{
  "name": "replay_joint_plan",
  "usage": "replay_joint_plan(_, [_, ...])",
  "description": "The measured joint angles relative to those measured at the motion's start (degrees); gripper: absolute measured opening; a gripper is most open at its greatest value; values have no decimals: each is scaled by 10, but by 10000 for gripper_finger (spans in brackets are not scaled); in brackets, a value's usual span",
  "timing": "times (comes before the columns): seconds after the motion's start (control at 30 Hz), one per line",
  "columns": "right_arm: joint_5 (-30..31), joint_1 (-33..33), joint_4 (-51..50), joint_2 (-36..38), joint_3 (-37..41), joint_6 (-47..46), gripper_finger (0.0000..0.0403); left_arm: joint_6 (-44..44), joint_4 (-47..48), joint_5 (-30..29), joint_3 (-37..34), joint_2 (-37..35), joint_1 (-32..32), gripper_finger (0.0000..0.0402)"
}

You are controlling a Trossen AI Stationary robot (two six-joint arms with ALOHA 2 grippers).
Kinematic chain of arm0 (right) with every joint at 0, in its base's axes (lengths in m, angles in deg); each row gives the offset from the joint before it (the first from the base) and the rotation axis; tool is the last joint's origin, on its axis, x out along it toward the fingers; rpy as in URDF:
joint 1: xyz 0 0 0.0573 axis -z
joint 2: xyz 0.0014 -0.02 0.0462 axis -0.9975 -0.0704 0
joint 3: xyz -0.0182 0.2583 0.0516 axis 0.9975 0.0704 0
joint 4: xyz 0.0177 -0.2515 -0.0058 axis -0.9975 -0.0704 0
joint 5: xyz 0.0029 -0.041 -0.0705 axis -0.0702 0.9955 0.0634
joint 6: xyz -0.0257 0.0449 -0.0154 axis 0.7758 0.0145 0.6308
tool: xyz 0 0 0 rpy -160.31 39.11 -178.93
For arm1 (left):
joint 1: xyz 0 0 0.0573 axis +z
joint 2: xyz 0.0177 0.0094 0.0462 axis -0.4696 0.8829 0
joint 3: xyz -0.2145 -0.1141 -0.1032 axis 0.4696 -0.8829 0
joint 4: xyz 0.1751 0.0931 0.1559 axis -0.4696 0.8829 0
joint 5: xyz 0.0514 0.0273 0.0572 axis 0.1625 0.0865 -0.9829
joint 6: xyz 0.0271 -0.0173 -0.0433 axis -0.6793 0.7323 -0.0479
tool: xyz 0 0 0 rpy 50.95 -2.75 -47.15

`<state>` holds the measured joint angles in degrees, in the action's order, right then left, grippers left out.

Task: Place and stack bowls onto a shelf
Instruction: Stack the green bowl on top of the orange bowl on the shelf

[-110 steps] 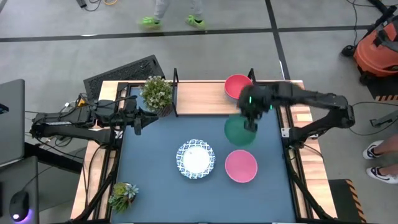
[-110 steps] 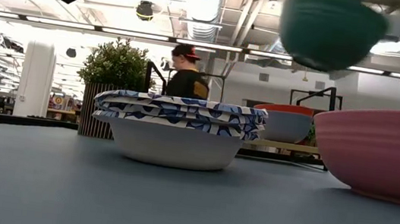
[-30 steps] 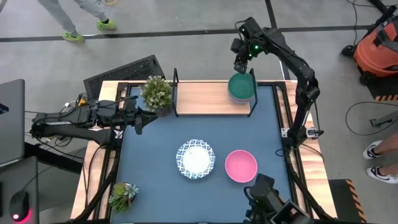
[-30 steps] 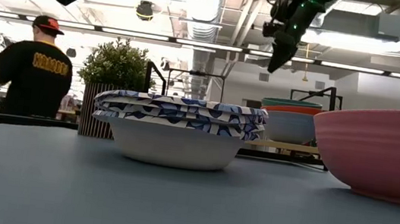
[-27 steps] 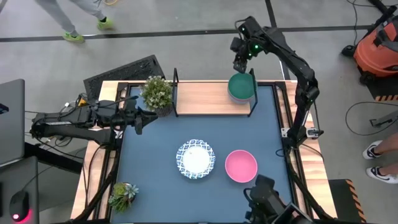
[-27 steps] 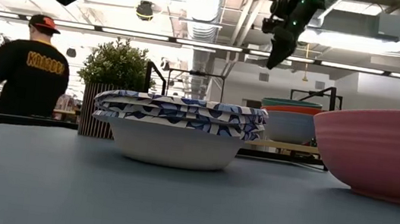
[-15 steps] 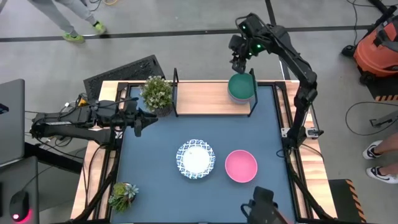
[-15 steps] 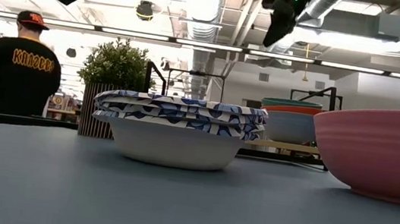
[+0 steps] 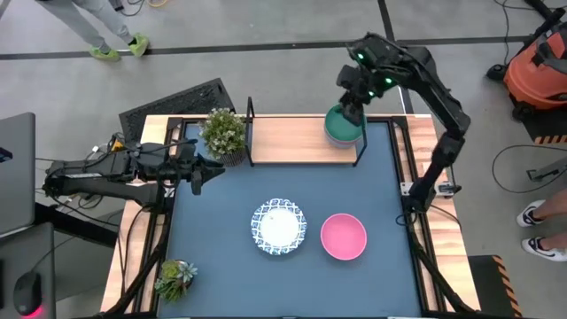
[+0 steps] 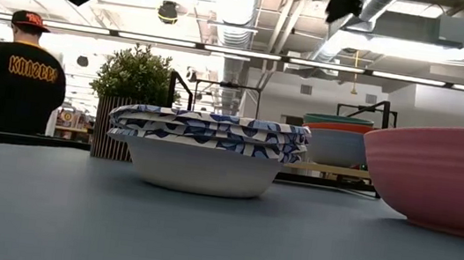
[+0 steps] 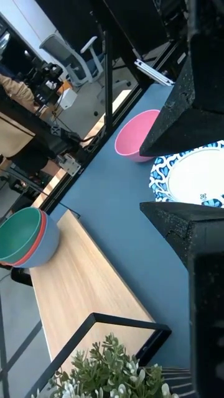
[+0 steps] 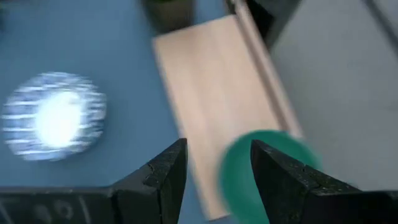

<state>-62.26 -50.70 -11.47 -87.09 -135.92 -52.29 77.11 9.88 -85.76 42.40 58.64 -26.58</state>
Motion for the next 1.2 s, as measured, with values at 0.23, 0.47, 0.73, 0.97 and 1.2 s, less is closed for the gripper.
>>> replay_joint_plan(0.23, [-12,-80,1,121,141,-111,202,3,0,0,0,0,0,112])
replay_joint_plan(0.47, [228,-187,93,226,347,-197,202,18,0,-7,0,0,0,112])
replay_joint_plan(0.73, [307,-89,225,174,409,-54,189,36,0,-12,0,0,0,112])
replay_joint_plan(0.97, [143,-39,163,94,411,-6,180,46,25,-10,0,0,0,112])
replay_joint_plan(1.2, [127,-46,176,49,410,22,180,46,47,-10,0,0,0,112])
